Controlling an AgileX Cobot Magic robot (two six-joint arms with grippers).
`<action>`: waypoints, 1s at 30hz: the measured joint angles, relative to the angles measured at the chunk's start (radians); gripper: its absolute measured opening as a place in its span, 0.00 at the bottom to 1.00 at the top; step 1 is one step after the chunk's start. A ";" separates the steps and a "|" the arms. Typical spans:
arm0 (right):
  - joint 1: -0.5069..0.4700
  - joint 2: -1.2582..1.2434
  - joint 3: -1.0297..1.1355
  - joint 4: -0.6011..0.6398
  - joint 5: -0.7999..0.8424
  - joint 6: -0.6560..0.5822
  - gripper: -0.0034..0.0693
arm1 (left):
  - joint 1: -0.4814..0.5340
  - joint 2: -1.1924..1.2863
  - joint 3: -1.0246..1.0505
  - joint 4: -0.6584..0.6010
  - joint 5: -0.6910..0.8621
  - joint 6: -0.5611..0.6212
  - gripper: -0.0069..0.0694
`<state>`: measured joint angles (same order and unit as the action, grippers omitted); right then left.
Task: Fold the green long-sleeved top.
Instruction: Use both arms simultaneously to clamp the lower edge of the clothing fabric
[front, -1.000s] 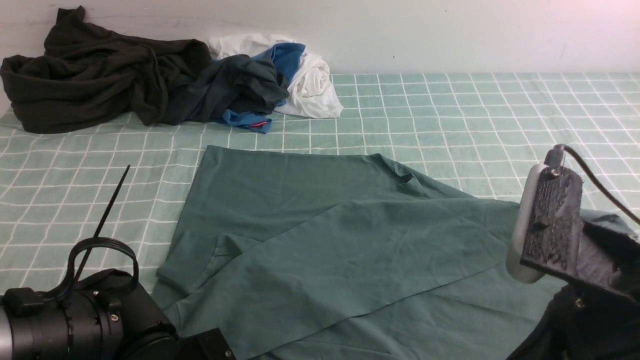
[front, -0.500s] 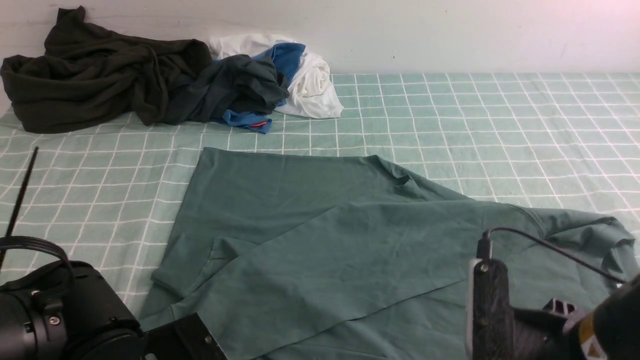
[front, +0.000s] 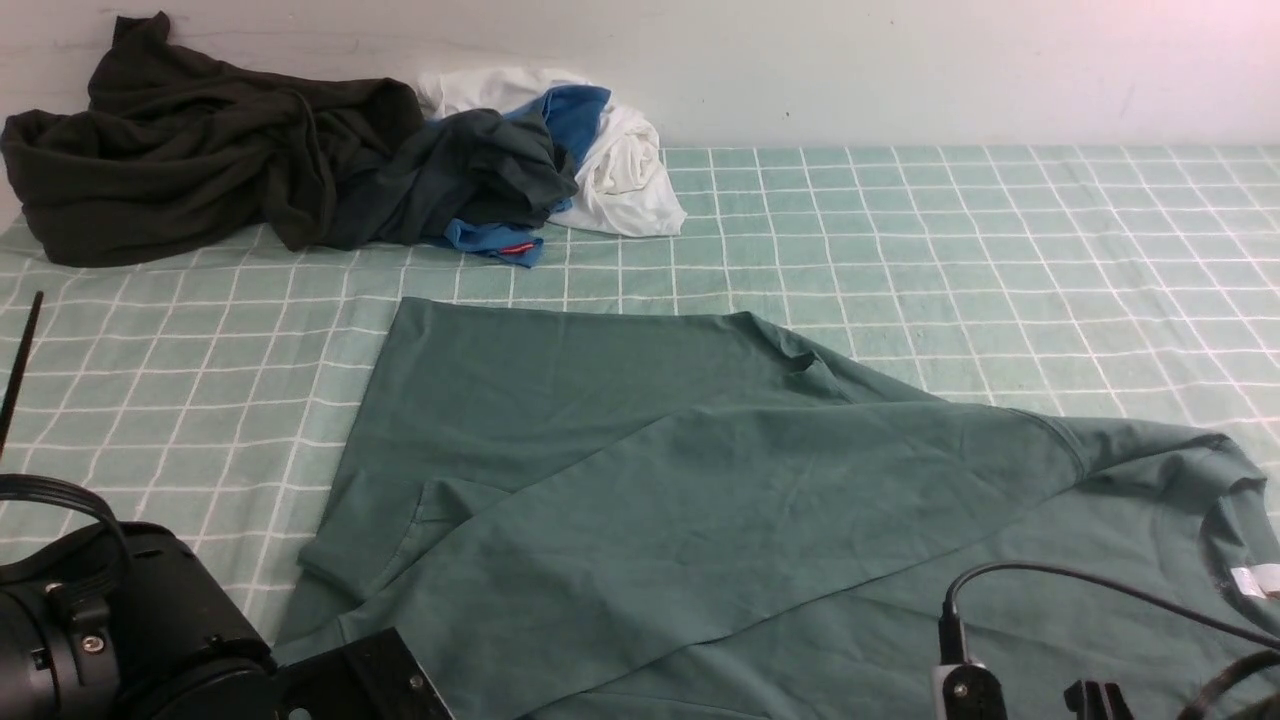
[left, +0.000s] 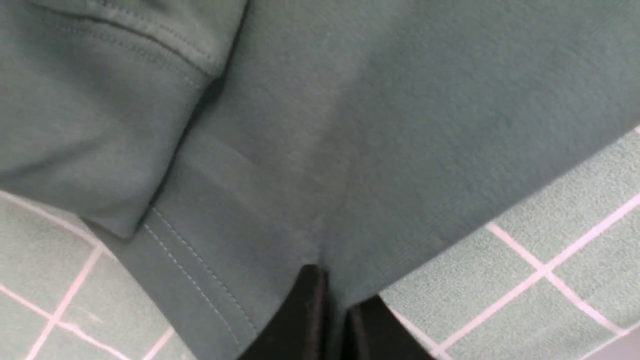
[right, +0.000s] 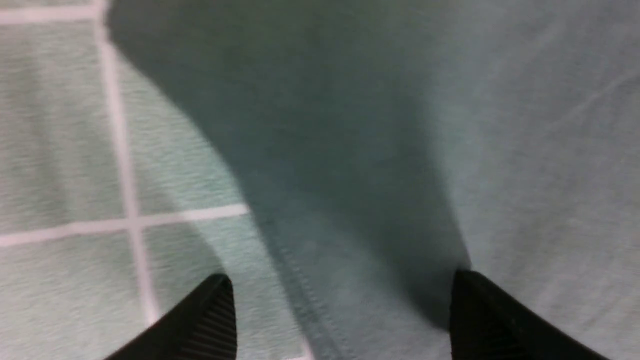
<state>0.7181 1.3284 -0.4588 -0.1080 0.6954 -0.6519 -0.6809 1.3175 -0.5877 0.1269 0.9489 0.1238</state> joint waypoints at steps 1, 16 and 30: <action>0.000 0.002 0.000 -0.033 -0.015 0.042 0.76 | 0.000 0.000 0.000 0.000 -0.004 0.001 0.09; 0.000 0.005 0.002 -0.124 -0.034 0.147 0.51 | 0.000 0.000 0.000 0.000 -0.008 0.005 0.09; -0.054 0.007 -0.265 -0.134 0.200 0.110 0.06 | 0.116 0.001 -0.177 0.011 0.072 0.022 0.10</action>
<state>0.6640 1.3358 -0.7234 -0.2424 0.8955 -0.5420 -0.5647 1.3185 -0.7646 0.1375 1.0213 0.1462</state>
